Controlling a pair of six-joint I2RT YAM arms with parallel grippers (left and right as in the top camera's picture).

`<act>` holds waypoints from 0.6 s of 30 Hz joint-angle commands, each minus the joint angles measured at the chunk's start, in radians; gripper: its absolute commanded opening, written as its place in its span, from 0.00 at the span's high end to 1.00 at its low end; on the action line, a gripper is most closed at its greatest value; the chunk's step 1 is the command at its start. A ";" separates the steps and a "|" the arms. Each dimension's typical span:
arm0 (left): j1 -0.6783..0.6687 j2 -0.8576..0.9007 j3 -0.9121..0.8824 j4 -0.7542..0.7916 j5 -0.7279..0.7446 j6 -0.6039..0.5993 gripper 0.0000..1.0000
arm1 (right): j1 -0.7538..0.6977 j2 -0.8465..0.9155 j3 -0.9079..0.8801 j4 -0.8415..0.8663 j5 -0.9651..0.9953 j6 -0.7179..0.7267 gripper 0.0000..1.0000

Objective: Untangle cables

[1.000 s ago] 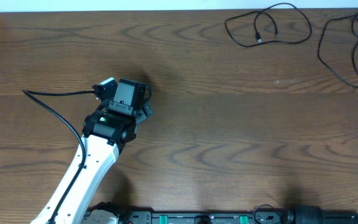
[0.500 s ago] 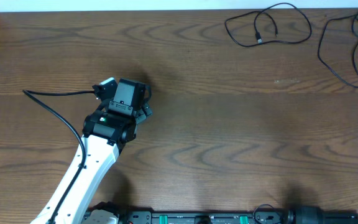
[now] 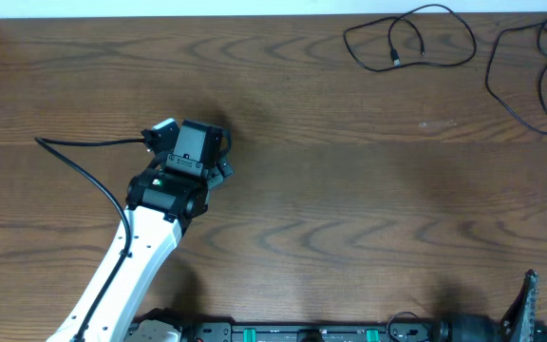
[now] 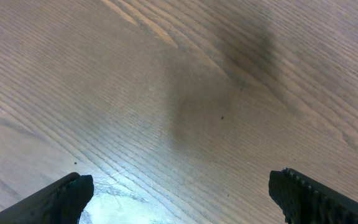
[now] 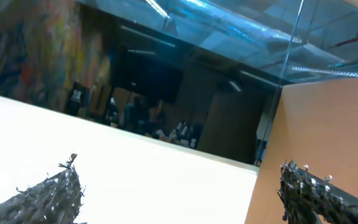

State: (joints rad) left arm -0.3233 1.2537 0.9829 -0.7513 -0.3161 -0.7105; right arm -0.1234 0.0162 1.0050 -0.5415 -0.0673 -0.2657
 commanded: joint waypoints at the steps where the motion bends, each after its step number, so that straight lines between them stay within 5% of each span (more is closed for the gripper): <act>1: 0.004 -0.006 -0.001 0.000 -0.006 -0.009 0.02 | -0.008 -0.007 -0.003 0.000 0.002 -0.005 0.01; 18: 0.004 -0.006 -0.001 0.000 -0.006 -0.009 0.02 | -0.008 -0.007 -0.005 -0.021 0.004 -0.004 0.01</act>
State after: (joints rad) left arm -0.3233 1.2537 0.9829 -0.7513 -0.3161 -0.7105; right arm -0.1234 0.0162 1.0050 -0.5587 -0.0677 -0.2657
